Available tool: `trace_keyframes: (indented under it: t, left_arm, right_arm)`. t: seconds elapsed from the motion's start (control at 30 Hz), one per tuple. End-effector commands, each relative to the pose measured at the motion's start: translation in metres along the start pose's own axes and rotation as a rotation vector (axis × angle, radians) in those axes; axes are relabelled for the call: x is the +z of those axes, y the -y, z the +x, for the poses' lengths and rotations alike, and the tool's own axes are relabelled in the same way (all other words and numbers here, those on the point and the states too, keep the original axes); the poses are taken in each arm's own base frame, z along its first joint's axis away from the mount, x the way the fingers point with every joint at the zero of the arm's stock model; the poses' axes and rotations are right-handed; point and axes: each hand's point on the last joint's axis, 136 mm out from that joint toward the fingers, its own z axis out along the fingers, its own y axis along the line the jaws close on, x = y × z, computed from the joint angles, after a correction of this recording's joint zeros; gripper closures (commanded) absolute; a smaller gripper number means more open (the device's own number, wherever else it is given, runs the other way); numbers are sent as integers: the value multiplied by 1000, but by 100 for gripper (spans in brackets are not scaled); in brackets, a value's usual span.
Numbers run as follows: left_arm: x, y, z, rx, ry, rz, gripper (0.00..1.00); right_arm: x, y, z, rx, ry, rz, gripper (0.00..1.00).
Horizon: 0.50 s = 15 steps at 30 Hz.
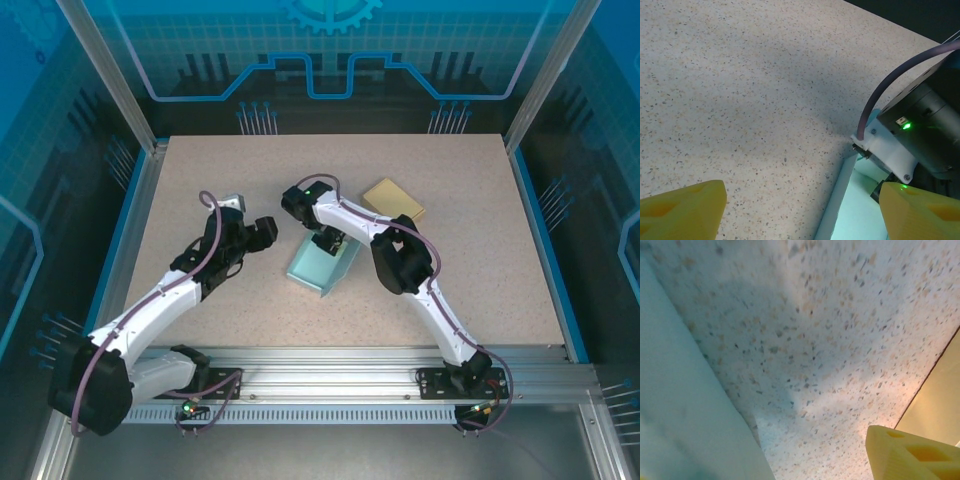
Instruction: Fold the paper box
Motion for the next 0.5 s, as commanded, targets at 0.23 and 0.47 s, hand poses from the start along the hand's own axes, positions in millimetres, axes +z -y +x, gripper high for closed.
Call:
trace_keyframes:
  t: [0.23,0.47]
  left_arm:
    - [15,-29,24,1,-97,-65,24]
    - [33,-24,36,-20,-148,-30,27]
  right_arm:
    - [-149,32,-30,89,421,-43,24]
    - [-138,20,-31,88,406,-108,25]
